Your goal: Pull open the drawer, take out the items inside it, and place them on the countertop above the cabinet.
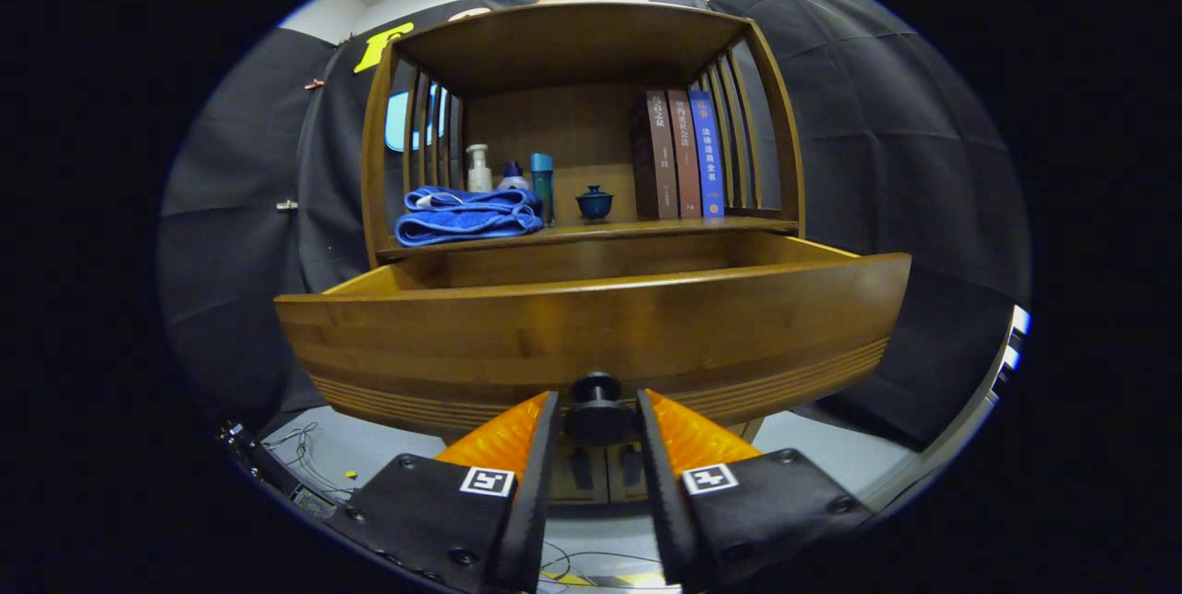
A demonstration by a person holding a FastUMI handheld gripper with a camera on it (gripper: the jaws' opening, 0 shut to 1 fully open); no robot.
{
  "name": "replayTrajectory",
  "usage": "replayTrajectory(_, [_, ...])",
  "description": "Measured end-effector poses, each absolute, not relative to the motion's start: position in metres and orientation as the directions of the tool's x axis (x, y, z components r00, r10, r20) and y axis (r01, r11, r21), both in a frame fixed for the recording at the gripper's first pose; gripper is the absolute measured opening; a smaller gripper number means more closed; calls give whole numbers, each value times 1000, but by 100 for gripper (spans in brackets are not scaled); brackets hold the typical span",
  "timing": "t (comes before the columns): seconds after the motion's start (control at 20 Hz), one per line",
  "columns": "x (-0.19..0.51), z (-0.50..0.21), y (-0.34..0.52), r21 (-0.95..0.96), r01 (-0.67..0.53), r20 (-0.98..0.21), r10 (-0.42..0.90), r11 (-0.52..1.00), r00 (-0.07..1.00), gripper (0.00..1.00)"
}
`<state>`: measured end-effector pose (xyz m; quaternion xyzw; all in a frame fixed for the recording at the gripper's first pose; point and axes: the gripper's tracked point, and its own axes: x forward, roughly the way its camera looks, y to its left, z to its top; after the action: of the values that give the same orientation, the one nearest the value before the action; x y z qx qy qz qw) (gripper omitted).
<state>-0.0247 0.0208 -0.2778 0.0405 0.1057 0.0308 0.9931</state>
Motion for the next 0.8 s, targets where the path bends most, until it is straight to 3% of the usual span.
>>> replayTrajectory(0.15, [-42,-248,6,85,30,-221,-11,996,975,97])
replayTrajectory(0.5, [-21,-164,-25,-32,223,-419,-216,974,882,99])
replayTrajectory(0.8, [38,-154,-19,-43,297,-615,-259,954,744,100])
